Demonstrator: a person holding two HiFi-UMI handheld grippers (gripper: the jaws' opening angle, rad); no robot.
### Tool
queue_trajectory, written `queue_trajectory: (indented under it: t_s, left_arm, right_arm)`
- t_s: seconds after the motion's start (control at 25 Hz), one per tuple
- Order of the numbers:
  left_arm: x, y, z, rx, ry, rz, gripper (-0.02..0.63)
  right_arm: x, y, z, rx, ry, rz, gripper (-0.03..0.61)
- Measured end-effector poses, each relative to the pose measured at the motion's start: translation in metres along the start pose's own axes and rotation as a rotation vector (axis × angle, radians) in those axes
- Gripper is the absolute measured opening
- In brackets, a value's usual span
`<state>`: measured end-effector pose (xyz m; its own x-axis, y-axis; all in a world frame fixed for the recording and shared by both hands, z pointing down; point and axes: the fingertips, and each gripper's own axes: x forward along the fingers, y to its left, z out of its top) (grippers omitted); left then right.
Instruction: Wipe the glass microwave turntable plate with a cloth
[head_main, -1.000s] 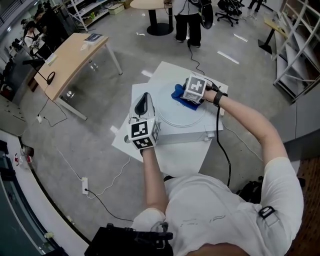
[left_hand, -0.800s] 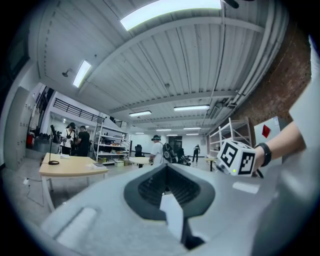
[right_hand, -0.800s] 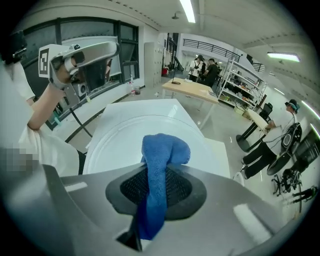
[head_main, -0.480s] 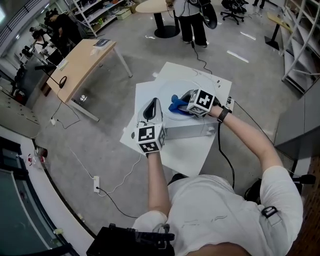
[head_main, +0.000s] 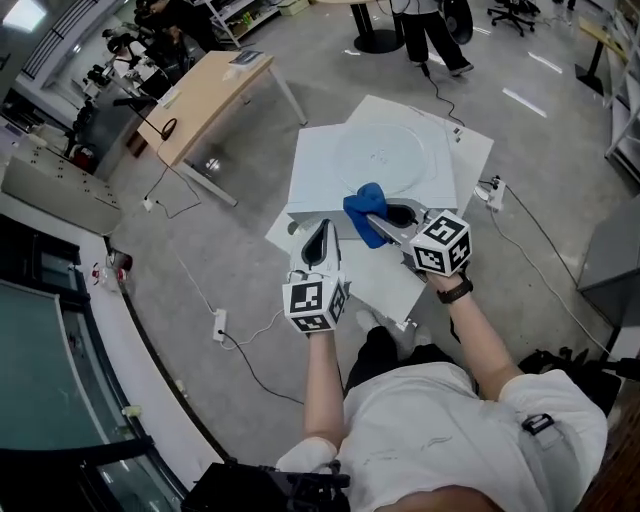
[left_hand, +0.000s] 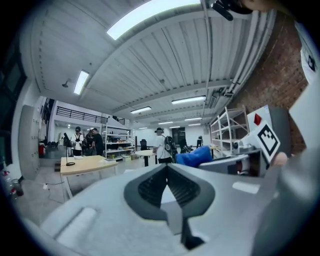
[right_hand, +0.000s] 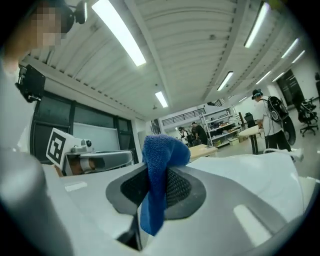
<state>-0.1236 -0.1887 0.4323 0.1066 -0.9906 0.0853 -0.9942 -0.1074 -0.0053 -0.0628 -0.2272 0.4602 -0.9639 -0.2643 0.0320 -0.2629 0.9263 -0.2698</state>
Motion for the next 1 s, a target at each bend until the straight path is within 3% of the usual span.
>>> queue_trajectory:
  t_s: [0.12, 0.32, 0.48, 0.64, 0.76, 0.88, 1.0]
  left_arm:
    - [-0.030, -0.003, -0.007, 0.008, 0.013, 0.019, 0.002]
    - [-0.072, -0.013, 0.004, 0.006, -0.043, -0.012, 0.002]
    - [-0.127, -0.037, 0.004, 0.011, -0.093, -0.078, 0.002]
    - [-0.223, -0.068, -0.009, 0.014, -0.128, -0.160, 0.002]
    - [-0.308, -0.079, -0.035, -0.005, -0.097, -0.196, 0.002]
    - [-0.361, -0.078, -0.061, -0.041, -0.016, -0.184, 0.002]
    - [-0.397, -0.089, -0.050, -0.048, -0.015, -0.194, 0.002]
  right_arm:
    - [-0.012, 0.030, -0.008, 0.030, -0.076, -0.049, 0.063]
    - [-0.038, 0.071, -0.032, -0.231, -0.008, -0.245, 0.063]
    - [-0.075, 0.130, -0.036, -0.284, -0.027, -0.320, 0.063]
    - [-0.133, 0.222, -0.057, -0.269, -0.131, -0.393, 0.063]
    - [-0.166, 0.306, -0.087, -0.204, -0.170, -0.450, 0.063]
    - [-0.175, 0.372, -0.114, -0.137, -0.147, -0.432, 0.063]
    - [-0.188, 0.418, -0.108, -0.119, -0.145, -0.424, 0.061]
